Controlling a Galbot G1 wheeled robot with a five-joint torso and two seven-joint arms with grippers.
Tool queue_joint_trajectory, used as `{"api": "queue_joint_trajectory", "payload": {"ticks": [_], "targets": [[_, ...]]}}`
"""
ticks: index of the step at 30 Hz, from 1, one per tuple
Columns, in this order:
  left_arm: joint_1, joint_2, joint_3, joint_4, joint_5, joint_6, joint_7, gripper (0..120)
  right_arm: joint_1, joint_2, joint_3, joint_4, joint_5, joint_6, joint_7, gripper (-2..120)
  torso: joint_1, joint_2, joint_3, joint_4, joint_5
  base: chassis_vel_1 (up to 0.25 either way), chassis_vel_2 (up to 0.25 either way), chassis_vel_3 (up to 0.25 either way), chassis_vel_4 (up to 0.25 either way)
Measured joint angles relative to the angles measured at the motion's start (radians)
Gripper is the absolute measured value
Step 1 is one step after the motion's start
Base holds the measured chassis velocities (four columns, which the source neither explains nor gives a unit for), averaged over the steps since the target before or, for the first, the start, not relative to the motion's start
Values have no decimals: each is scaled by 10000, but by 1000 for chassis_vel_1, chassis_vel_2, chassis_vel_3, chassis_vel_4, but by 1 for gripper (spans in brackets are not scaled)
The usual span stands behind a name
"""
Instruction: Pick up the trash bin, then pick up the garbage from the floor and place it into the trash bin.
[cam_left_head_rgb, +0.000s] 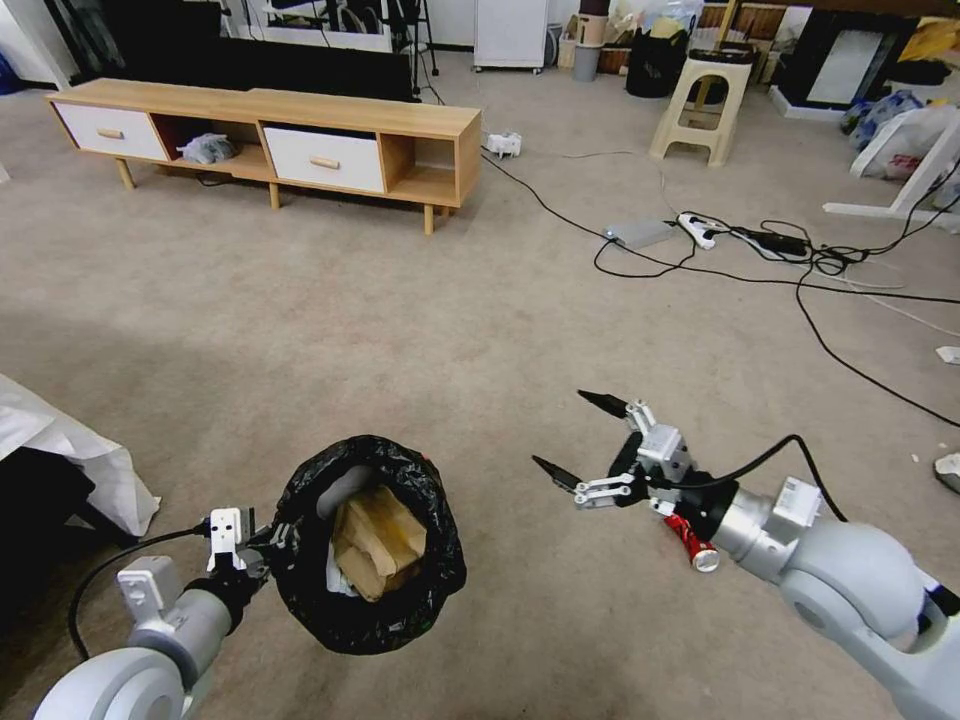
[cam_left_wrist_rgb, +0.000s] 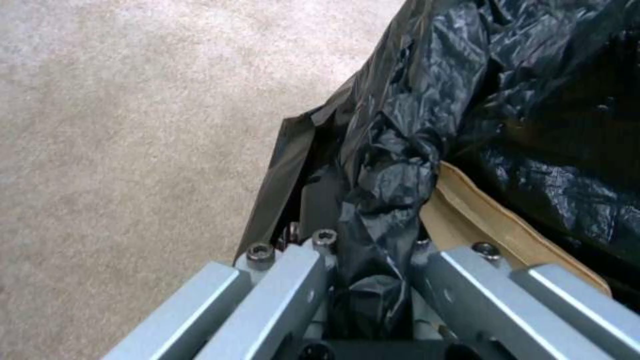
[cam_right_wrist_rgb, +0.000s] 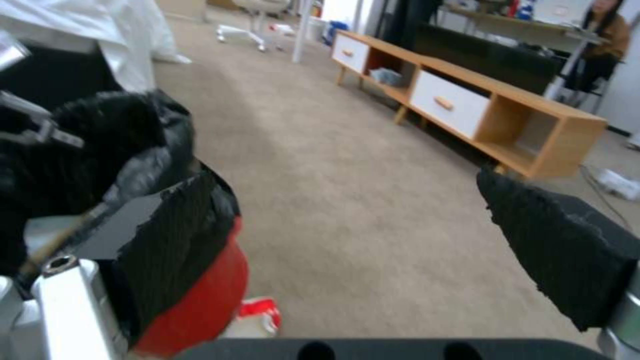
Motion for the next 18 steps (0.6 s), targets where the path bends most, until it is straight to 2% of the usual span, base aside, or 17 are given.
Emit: {"api": "queue_joint_trajectory", "payload": {"ticks": [2, 10, 18], "targets": [[-164, 180, 99, 141, -118, 0, -14, 1, -570, 100, 563, -139, -186, 62, 23, 100, 0, 0, 0, 0, 0, 0, 0, 0, 0], [-460, 443, 335, 355, -287, 9, -17, 1, -1525, 392, 1540, -251, -348, 72, 320, 100, 0, 0, 0, 0, -1, 0, 0, 0, 0], [-633, 523, 638, 477, -307, 17, 29, 1, -2501, 924, 2455, -610, -588, 158, 620, 100, 0, 0, 0, -3, -1, 0, 0, 0, 0]]}}
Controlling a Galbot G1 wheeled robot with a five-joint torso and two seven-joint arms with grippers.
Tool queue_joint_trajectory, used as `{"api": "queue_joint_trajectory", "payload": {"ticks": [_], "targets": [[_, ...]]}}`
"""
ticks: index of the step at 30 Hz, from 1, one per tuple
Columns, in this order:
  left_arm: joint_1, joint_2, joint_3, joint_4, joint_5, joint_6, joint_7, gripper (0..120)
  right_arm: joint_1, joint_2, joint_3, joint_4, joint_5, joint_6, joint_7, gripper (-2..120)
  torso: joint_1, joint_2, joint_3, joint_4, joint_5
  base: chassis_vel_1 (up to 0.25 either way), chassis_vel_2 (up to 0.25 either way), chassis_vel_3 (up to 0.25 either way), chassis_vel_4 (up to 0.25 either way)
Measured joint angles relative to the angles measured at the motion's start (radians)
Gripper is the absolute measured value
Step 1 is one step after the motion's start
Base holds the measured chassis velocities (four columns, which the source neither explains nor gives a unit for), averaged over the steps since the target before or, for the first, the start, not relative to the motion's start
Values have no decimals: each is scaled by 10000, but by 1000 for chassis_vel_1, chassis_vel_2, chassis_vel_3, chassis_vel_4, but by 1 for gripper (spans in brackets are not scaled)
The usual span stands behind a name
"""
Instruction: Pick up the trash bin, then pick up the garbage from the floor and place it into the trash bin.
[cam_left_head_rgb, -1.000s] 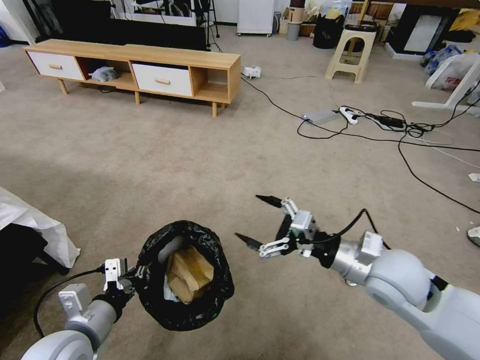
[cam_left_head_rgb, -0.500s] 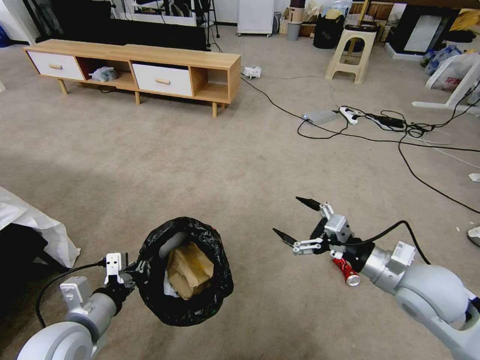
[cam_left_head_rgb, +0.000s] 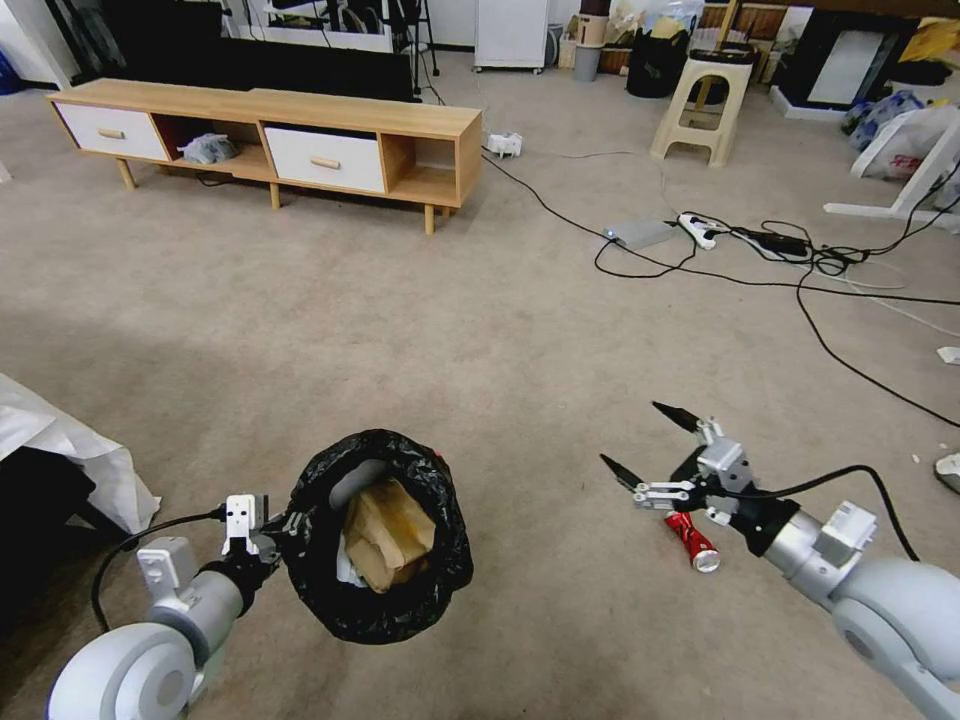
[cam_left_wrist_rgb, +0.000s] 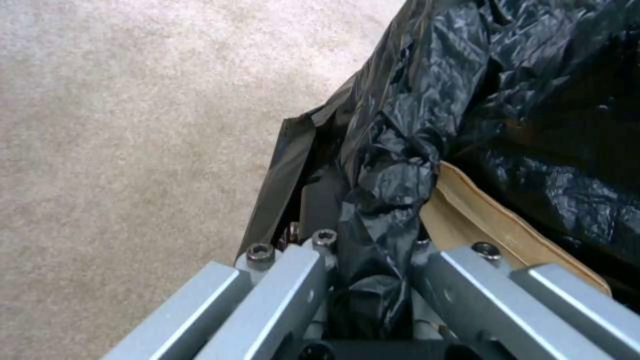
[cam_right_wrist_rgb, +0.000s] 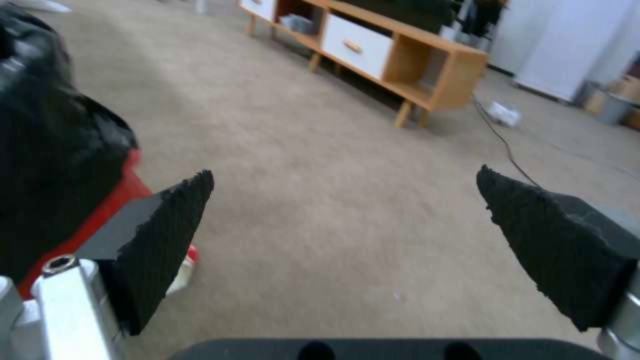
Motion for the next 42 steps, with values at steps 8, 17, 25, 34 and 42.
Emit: {"api": "queue_joint_trajectory", "payload": {"ticks": [8, 17, 25, 34, 42], "targets": [[-146, -1, 162, 53, 18, -1, 51, 1, 93, 39, -17, -707, -57, -45, 342, 100, 0, 0, 0, 3, 1, 0, 0, 0, 0], [-252, -139, 141, 254, 46, -35, 134, 1, 1337, -352, -904, -2065, 934, -806, 946, 100, 0, 0, 1, 3, 2, 0, 0, 0, 0], [-361, -384, 79, 486, 87, -65, 194, 1, 4010, -1007, -3400, -3308, 2831, -2126, 1932, 100, 1, 0, 1, 4, 0, 0, 0, 0, 0], [-403, -645, 23, 645, 200, -113, 282, 1, 6549, -1531, -5960, -4332, 4356, -3657, 2712, 100, 0, -1, 2, 3, 2, 0, 0, 0, 0], [-492, -850, -44, 828, 259, -152, 341, 1, 8765, -1452, -7936, -5365, 5174, -5124, 2906, 100, 1, -1, 2, 6, -1, 0, 0, 0, 0]]}}
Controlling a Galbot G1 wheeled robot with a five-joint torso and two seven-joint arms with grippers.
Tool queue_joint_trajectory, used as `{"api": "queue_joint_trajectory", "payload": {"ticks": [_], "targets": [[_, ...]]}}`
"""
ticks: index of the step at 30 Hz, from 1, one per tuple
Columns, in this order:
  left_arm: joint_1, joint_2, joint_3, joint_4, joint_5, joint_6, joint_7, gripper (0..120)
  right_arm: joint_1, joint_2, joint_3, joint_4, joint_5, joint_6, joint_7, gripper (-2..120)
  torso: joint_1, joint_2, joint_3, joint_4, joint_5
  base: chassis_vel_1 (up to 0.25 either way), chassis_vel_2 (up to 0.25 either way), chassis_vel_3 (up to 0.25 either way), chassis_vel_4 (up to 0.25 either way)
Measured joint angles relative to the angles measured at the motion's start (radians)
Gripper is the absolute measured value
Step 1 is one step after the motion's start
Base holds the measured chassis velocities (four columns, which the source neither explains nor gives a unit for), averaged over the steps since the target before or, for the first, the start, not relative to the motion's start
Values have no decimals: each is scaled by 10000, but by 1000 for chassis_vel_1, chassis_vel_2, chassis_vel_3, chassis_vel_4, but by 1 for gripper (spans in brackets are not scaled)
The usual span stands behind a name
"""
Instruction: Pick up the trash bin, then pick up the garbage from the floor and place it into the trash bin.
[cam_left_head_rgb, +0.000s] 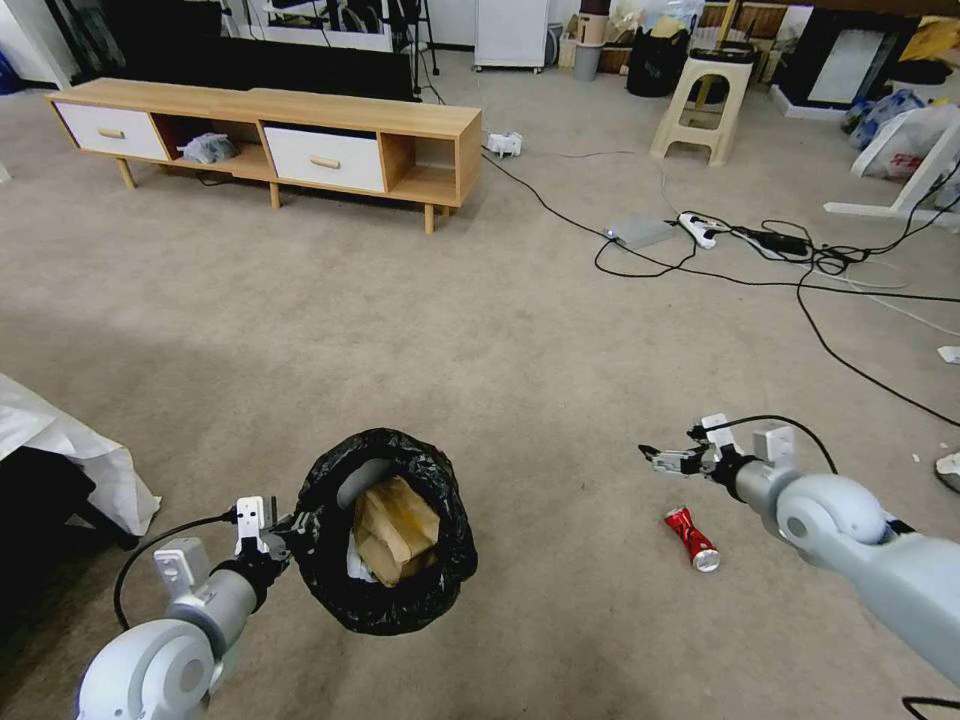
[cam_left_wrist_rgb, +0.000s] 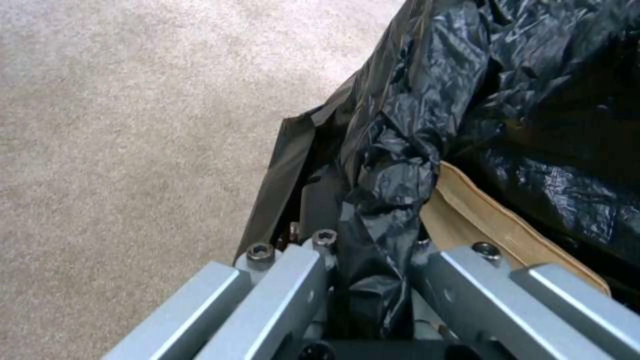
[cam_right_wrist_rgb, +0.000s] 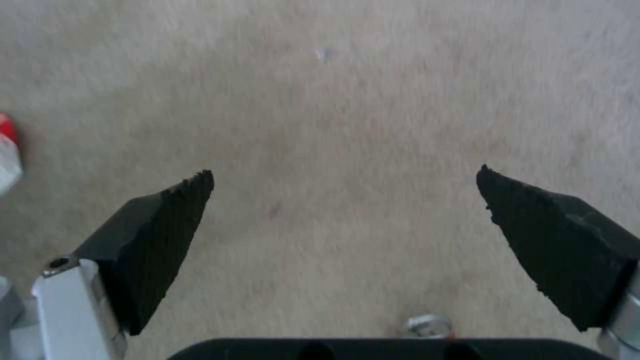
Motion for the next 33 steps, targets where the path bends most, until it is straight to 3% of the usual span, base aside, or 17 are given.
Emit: {"api": "queue_joint_trajectory", "payload": {"ticks": [5, 18, 33], "targets": [[-87, -6, -3, 130, -8, -2, 47, 1, 313, 12, -251, -442, 255, -721, -24, 100, 0, 0, -1, -6, 1, 0, 0, 0, 0], [-225, -10, 115, 293, -23, -5, 116, 1, 367, 7, -163, -1315, 748, -1562, 126, 100, 0, 0, -2, -3, 1, 0, 0, 0, 0], [-227, 82, 142, 389, -23, -5, 185, 1, 293, 119, -205, -2092, 1168, -2060, 334, 100, 0, 0, -2, -3, 1, 0, 0, 0, 0]]}}
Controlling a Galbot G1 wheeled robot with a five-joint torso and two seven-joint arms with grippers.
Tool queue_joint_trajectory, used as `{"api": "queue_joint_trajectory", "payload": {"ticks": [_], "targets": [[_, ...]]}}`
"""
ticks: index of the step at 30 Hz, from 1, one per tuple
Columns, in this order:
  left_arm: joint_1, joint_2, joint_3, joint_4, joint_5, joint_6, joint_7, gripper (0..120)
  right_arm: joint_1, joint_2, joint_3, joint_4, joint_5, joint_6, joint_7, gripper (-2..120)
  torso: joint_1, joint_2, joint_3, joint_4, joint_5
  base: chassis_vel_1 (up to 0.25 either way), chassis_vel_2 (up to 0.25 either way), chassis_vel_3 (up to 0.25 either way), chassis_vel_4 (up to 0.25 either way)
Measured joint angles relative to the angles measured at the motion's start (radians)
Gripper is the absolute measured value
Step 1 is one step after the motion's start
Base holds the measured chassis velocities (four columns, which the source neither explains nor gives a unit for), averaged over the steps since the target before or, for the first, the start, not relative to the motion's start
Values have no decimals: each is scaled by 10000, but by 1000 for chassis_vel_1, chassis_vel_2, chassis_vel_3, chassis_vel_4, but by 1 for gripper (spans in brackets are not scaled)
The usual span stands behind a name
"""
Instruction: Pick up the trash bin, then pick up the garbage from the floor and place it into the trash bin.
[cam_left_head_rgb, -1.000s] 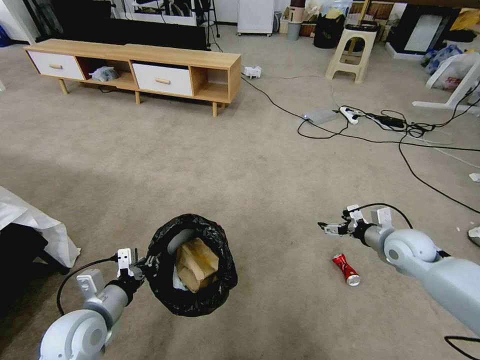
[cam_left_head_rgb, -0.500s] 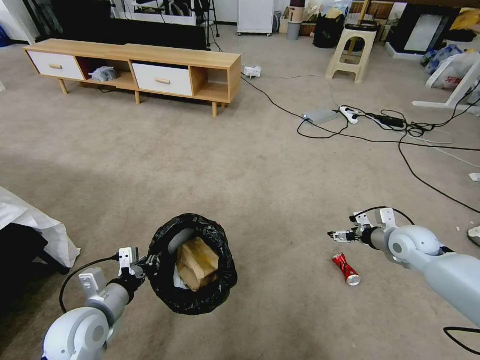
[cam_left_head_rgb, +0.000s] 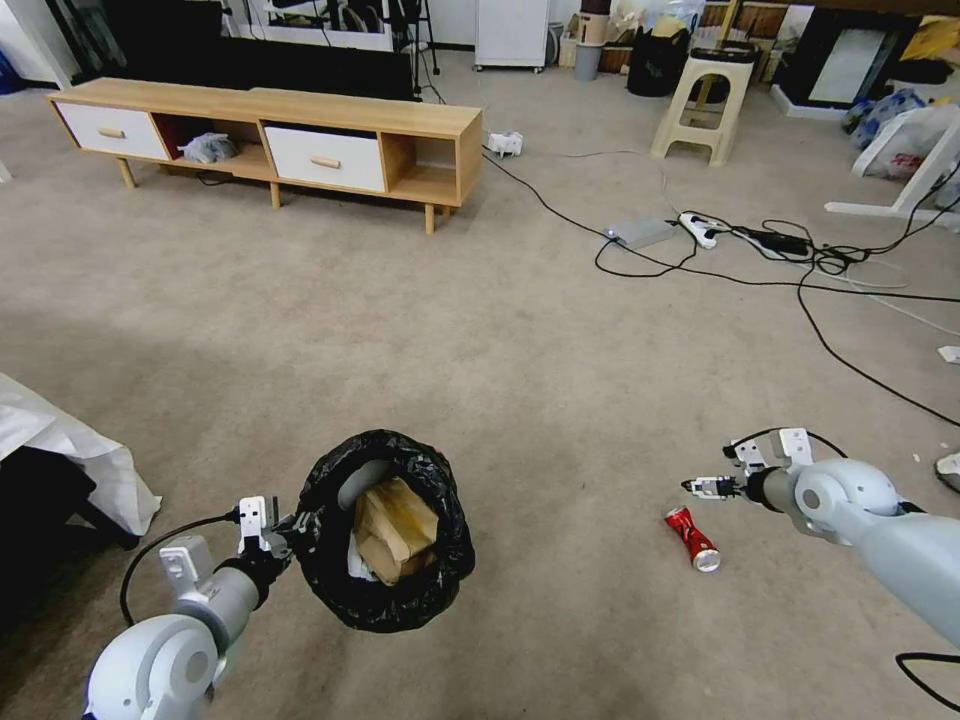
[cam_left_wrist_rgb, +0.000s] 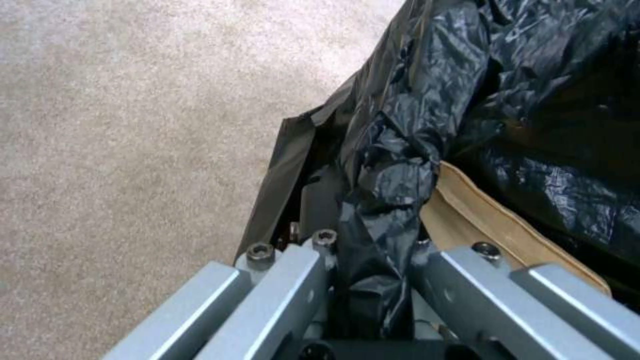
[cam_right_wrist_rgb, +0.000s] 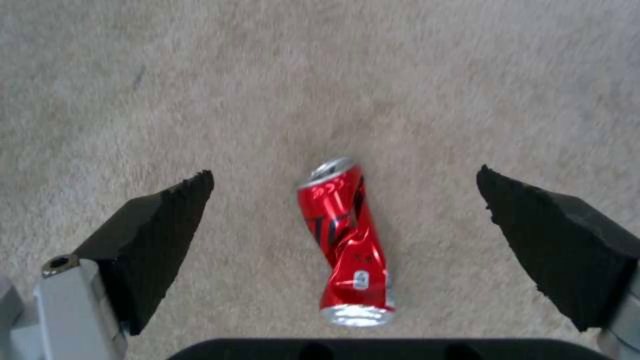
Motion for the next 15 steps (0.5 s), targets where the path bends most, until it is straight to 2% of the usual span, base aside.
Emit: {"api": "queue_joint_trajectory", "payload": {"ticks": [15], "targets": [[-42, -36, 83, 174, 40, -28, 58, 1, -58, 444, -266, -395, -13, -165, 135, 100, 0, 0, 0, 1, -1, 0, 0, 0, 0]]}}
